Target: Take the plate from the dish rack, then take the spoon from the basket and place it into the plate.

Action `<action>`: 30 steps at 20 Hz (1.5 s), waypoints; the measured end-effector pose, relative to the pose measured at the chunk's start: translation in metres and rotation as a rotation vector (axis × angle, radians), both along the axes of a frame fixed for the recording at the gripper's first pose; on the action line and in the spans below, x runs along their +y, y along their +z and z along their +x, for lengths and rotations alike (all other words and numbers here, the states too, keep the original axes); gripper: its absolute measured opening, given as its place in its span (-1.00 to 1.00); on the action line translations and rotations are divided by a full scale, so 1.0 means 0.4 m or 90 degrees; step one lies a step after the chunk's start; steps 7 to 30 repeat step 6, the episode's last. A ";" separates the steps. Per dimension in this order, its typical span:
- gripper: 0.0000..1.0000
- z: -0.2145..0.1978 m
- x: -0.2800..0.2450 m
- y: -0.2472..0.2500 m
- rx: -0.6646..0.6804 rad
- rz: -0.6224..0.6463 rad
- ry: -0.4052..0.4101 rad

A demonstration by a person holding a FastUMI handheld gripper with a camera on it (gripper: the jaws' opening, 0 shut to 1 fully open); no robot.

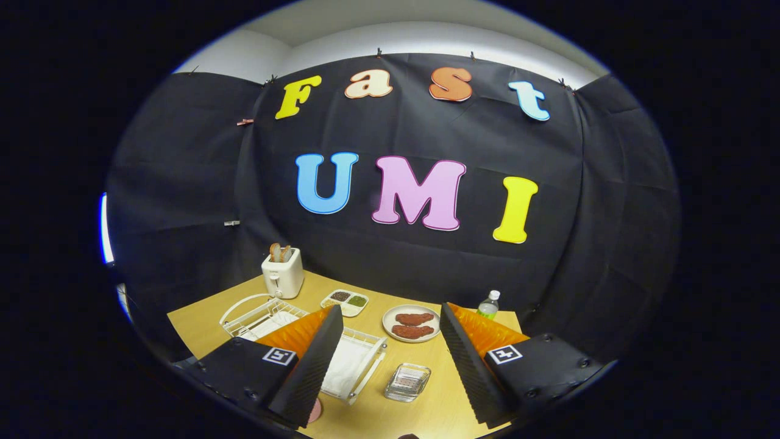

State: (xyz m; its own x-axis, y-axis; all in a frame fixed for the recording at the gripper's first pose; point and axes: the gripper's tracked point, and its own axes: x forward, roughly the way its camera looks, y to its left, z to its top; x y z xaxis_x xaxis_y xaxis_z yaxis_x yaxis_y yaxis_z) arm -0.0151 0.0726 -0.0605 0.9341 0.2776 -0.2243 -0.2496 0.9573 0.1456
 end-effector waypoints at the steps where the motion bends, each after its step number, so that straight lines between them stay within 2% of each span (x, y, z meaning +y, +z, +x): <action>1: 0.96 -0.001 -0.013 0.003 -0.002 0.001 0.000; 6: 0.95 -0.003 -0.061 -0.006 -0.014 -0.012 0.002; 30: 0.95 -0.003 -0.061 -0.006 -0.014 -0.012 0.002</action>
